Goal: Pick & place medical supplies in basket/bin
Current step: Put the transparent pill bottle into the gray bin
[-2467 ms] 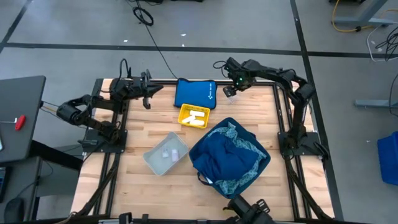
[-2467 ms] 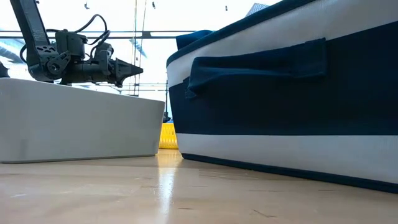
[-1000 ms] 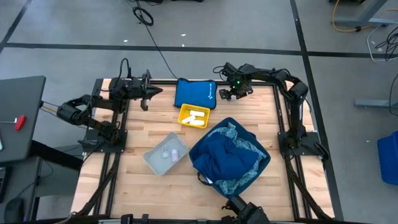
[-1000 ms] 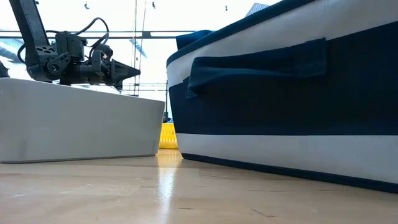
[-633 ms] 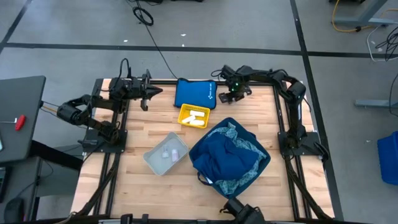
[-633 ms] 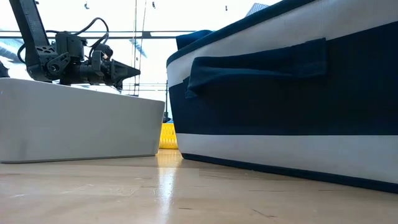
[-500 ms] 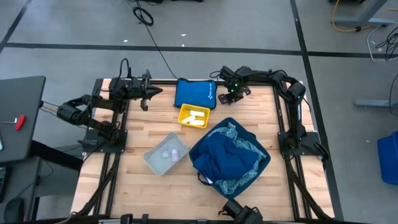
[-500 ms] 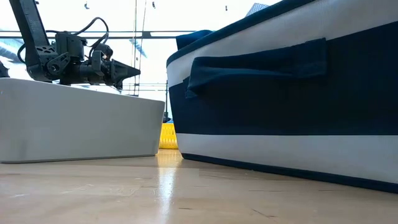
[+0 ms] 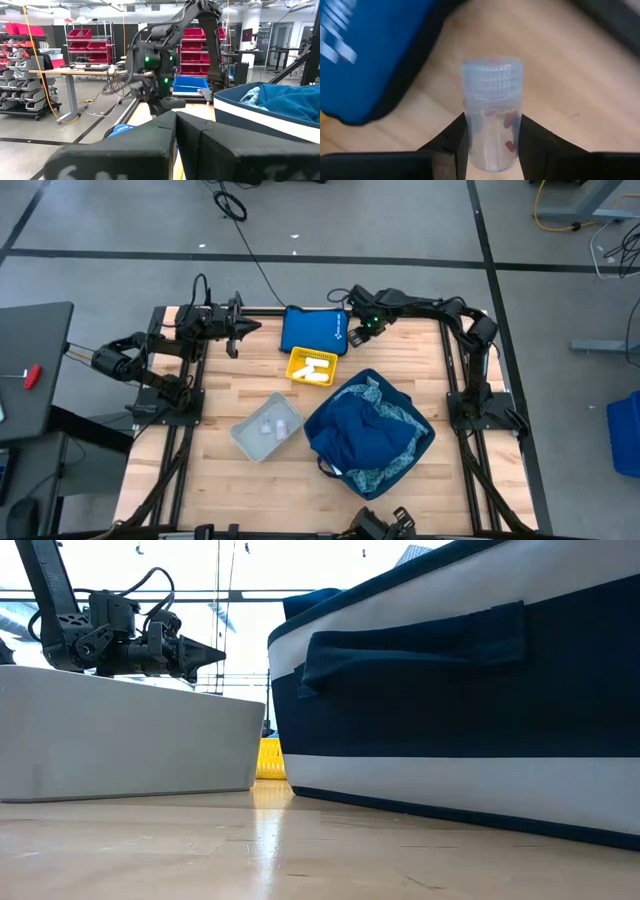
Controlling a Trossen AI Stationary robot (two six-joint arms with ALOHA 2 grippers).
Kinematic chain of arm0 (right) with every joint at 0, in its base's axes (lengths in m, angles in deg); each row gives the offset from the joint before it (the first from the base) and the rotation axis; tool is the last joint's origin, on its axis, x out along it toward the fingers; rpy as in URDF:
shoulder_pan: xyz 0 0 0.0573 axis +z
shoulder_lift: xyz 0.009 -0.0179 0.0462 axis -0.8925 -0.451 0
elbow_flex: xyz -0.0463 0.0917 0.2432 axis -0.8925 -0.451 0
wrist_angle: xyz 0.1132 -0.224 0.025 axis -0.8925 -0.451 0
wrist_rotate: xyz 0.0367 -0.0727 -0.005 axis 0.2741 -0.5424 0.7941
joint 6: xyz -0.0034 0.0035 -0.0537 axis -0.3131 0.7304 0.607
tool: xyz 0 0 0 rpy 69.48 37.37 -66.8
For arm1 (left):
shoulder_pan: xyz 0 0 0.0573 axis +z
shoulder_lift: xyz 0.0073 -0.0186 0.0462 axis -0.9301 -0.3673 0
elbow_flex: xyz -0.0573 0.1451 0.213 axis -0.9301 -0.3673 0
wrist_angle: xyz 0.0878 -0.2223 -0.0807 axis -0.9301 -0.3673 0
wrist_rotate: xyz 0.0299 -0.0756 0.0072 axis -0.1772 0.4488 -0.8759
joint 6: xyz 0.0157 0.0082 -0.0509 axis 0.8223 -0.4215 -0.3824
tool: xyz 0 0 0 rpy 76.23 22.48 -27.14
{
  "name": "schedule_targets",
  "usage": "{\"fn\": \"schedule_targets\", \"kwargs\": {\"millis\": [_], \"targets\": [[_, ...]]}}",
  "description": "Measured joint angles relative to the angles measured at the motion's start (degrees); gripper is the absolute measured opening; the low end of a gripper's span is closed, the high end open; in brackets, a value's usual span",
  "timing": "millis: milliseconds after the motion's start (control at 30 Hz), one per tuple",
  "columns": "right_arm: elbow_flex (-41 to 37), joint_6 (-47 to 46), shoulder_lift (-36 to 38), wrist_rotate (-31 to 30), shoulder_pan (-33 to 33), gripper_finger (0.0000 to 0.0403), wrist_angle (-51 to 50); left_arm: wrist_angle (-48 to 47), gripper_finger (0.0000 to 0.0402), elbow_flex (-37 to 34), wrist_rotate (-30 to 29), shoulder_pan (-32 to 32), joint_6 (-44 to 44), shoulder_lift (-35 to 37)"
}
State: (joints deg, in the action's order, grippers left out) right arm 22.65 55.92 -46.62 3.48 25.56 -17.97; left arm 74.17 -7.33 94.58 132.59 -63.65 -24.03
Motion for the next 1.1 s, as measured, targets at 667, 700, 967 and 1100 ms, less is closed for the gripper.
{"fn": "schedule_targets", "kwargs": {"millis": [667,700,967,1100], "targets": [[-0.01,17.66,9.81,-7.2,7.59,0.0126,38.97,0.02,0.0016,0.0,0.02,-0.04,0.39,0.0],[-0.01,18.76,9.81,-5.61,8.04,0.0126,41.3,0.0,0.0016,0.0,0.02,-0.04,0.49,0.0],[-3.41,24.5,9.79,11.55,11.93,0.0126,55.17,0.02,0.0016,0.0,-0.21,-0.09,0.74,-0.01],[-7.31,24.22,9.69,16.99,14.19,0.0126,62.56,0.81,0.0016,0.0,1.38,-0.94,0.47,-0.02]]}}
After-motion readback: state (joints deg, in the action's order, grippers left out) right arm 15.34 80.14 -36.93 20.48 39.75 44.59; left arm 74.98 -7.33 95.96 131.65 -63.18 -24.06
